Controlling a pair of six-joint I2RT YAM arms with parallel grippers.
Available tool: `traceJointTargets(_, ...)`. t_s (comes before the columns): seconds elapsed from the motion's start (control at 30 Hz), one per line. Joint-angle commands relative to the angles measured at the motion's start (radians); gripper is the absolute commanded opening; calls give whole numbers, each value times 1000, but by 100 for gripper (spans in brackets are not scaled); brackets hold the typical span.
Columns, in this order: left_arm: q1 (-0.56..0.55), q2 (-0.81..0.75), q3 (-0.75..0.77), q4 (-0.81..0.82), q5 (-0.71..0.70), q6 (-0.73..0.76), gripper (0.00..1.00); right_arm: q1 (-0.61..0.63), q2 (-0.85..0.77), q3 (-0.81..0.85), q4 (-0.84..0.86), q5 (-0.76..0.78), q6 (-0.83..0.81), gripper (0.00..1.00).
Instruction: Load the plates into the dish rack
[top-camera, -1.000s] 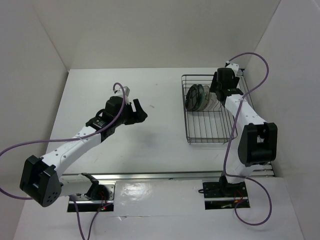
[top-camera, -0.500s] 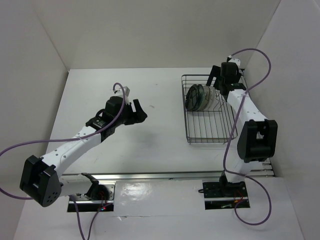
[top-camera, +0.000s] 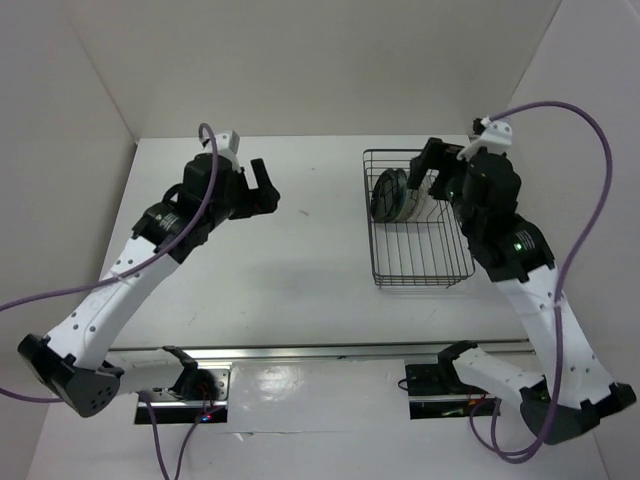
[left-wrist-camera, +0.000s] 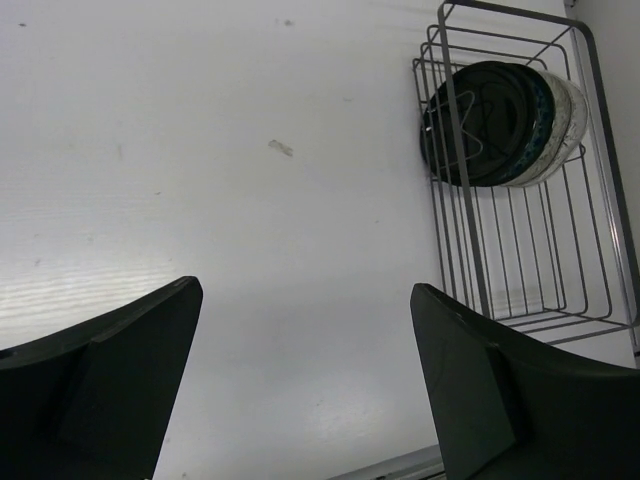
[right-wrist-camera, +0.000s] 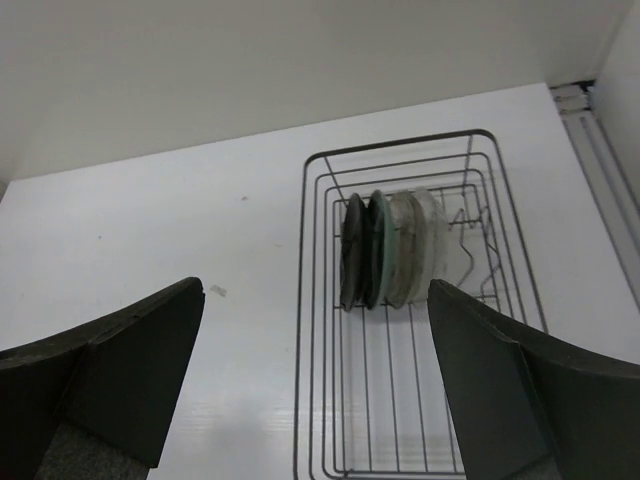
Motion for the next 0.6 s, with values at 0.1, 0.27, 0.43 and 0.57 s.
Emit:
traceJointTargets(0.1,-5,-172,50,-221,-151,103,99,33,-136,-44,-246,199,43,100)
traceJointTargets(0.27,-5,-263,29,-278,-218,130,99,33,-185,-18,-322,254,33,100)
traceJointTargets(0.43,-5,-316,10,-296,-250,141,99,42,-212,-18,-322,303,33,100)
traceJointTargets(0.57,-5,-317,10,-307,-250,141,99,51,-203,-18,-322,324,33,100)
